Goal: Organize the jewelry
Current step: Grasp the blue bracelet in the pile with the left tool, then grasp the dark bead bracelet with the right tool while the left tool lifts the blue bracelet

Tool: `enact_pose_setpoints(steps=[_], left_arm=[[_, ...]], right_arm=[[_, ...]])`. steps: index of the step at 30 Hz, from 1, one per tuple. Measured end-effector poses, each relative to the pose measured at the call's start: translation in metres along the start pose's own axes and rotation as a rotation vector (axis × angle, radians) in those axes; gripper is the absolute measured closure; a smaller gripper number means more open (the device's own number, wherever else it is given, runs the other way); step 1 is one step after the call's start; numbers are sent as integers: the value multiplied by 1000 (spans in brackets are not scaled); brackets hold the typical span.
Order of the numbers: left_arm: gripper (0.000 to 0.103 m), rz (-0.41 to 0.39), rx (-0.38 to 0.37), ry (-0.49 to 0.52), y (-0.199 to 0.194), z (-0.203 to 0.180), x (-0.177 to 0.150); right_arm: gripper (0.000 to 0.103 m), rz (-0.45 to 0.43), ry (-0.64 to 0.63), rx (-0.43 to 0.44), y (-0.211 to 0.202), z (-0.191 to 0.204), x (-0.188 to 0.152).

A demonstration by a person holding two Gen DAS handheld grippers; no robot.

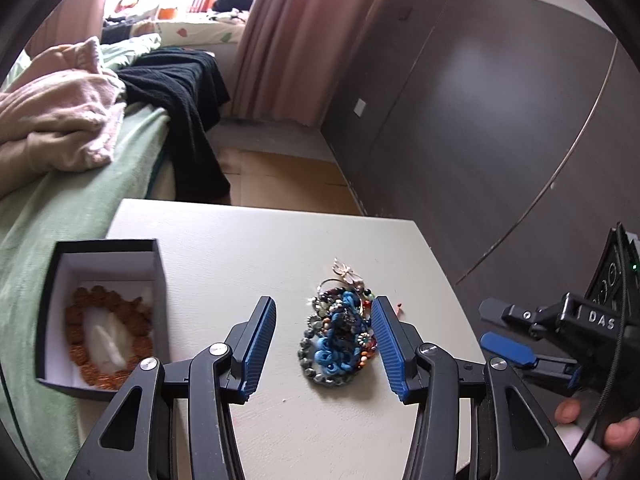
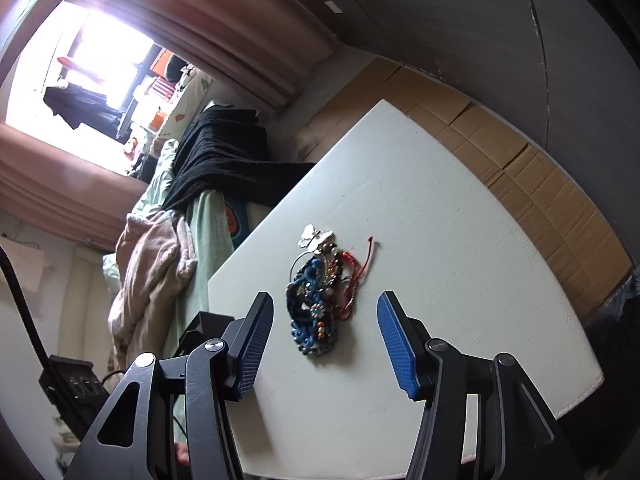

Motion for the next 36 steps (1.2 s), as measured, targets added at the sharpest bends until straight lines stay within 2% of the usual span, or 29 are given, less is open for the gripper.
enact_pose_setpoints(steps=[5,14,16,18,19,20,24,30,36], left_arm=[[56,28,1,13,18,-5,0],[62,129,11,53,70,-14,-3],[67,155,14,64,80,-17,-8],[87,197,33,68,90,-15,-13],[92,205,42,68,91,-14,-14],[95,200,41,64,89,-12,-14],[95,131,-8,42,65,-8,-5],[95,76,-49,0,37,-3,1],[95,42,-40,-36,20,10,7]], right_arm=[[48,3,32,-3,4,-8,8],[48,23,77,-16,22,-12,17],[48,30,83,-17,27,-11,17],[48,38,84,-22,30,-11,17],[48,41,84,-23,32,-11,17],[48,44,84,-24,33,-11,16],[48,50,70,-41,38,-8,14],[48,86,5,-41,47,4,6],[49,131,-73,-62,67,17,-6]])
Point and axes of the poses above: each gripper's, at about its wrist camera, not at the fingertips, and y roughly the way its jaws point, z to its left, x to its top, the point moved 4 cm from there along y, roughly the way its jaws point, and after that the axes turned 5 degrees about z, right-handed, at the moved point
